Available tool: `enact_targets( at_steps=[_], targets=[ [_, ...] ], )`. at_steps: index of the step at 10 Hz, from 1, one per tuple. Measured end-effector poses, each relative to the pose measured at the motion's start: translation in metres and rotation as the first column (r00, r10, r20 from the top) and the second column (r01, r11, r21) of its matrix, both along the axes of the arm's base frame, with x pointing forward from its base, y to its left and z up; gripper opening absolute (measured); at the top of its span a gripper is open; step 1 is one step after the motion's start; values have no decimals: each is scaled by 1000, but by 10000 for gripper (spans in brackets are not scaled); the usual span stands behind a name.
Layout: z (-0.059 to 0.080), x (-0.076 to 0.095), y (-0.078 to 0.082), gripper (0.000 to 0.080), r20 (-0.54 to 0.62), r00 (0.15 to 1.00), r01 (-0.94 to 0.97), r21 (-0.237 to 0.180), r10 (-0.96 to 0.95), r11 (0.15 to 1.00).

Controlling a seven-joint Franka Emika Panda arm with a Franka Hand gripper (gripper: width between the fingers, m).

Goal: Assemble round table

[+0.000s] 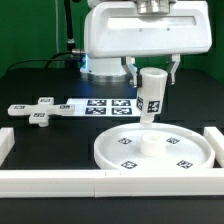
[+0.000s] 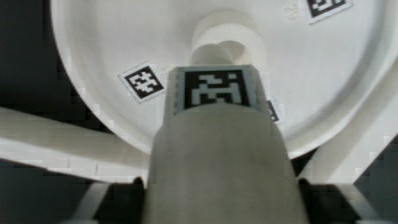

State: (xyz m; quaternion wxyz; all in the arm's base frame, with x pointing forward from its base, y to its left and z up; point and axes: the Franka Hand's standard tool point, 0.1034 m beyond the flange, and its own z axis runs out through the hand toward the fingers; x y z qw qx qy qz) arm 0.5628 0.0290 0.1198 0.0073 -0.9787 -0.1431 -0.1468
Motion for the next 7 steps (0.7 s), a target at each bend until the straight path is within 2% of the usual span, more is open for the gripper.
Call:
enact_targets(
  at_steps=[1,5,7],
  targets=[
    [-2,-2,2,407,-23,1000,-4,2,4,1000],
    [-9,6,13,407,2,1000,-17,2,17,1000],
    [-15,6,13,407,-1,1000,-20,1,20,1000]
  ],
)
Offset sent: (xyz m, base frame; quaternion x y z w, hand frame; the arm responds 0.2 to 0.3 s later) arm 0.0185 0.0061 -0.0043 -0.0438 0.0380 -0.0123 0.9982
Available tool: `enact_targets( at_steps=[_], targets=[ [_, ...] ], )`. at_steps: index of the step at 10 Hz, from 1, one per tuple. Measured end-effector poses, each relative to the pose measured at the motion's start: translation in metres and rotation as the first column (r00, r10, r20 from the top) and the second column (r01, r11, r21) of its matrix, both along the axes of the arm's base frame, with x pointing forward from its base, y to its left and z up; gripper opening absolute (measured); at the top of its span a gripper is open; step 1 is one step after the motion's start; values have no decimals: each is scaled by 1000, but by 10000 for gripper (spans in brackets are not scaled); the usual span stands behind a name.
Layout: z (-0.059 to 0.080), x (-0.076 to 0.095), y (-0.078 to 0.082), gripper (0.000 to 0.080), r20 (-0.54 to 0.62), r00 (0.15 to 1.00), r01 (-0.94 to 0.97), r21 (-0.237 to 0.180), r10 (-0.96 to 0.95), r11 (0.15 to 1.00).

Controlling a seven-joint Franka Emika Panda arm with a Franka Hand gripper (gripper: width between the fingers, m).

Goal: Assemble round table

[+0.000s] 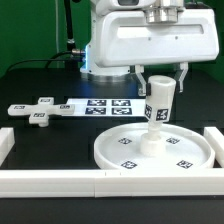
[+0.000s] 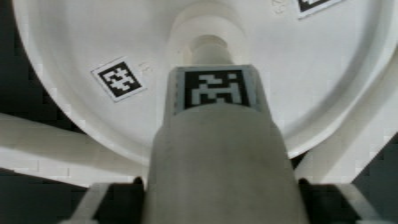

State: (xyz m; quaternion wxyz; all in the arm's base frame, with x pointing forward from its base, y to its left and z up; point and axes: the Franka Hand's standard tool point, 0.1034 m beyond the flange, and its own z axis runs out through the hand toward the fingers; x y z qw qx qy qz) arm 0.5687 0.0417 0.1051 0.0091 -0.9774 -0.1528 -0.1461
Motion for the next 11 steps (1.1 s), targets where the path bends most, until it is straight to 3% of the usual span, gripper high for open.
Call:
enact_targets(
  at_steps=[11],
  targets=[
    [-22,-7,2,407,25,1000,0,-4,1,1000]
  ],
)
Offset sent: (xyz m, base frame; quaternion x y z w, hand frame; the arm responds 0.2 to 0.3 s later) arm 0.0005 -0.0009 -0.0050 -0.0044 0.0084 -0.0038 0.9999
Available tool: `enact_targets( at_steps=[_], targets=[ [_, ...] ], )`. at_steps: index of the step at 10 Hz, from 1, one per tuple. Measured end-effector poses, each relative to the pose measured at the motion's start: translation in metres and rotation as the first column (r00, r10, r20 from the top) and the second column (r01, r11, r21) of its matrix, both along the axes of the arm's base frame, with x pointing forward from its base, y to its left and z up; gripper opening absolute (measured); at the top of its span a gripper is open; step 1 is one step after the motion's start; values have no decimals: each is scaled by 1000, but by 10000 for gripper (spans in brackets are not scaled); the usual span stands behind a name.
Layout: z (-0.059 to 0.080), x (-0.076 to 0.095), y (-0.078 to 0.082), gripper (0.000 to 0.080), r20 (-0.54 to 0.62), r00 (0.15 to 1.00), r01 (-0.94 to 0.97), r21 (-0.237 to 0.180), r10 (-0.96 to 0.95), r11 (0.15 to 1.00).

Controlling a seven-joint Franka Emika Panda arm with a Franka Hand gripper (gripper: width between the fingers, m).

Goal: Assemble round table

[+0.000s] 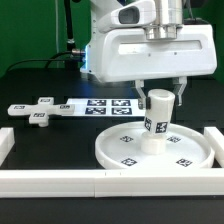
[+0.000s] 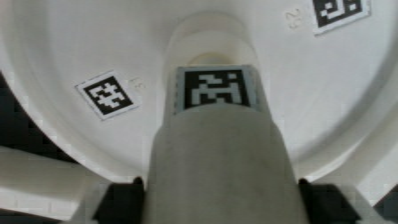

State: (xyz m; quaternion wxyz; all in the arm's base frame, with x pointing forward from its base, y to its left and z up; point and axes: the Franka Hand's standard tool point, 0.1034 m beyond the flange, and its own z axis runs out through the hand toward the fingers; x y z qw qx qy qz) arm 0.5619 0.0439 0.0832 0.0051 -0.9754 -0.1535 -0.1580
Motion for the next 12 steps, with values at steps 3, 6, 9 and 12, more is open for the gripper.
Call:
enact_targets(
  at_steps=[3,6,9,12],
  targets=[
    [0,1,-1,407,56,998,3,-4,-3,1000],
    [-1,0,-2,618,51,999,3,-5,-3,1000],
    [13,-2,-11,648,6,1000,11,-3,-11,1000],
    [32,0,-15,649,-21,1000,14,-1,-14,1000]
  ],
)
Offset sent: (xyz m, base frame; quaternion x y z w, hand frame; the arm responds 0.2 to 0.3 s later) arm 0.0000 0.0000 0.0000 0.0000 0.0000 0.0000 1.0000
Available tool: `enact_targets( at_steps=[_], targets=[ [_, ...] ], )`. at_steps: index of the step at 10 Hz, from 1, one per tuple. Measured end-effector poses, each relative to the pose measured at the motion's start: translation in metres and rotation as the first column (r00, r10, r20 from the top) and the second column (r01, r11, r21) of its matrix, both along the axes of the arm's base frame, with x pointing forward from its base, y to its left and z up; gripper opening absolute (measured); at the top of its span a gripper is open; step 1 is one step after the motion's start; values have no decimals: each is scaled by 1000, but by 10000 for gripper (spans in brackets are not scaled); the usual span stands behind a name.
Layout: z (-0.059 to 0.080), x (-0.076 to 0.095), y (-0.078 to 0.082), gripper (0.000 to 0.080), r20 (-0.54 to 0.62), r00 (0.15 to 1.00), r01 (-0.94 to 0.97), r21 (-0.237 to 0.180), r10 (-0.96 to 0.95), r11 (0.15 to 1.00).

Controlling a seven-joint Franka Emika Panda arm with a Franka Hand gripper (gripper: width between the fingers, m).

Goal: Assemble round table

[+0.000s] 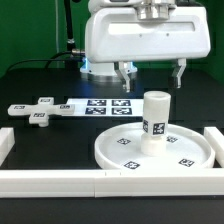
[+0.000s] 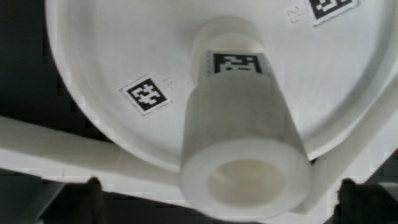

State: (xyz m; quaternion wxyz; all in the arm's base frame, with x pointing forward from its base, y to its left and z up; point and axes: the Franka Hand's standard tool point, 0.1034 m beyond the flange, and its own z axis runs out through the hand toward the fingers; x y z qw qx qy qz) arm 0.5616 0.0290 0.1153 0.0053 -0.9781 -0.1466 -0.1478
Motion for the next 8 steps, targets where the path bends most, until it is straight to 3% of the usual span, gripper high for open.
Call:
enact_targets(
  at_steps=[3,5,8],
  targets=[
    [-1,-1,2,649,-28,1000,-1,4,1,1000],
    [-9,-7,3,649,-182,983,-19,8,20,1000],
    [-14,5,5,649,-310,950,-42,8,42,999]
  ],
)
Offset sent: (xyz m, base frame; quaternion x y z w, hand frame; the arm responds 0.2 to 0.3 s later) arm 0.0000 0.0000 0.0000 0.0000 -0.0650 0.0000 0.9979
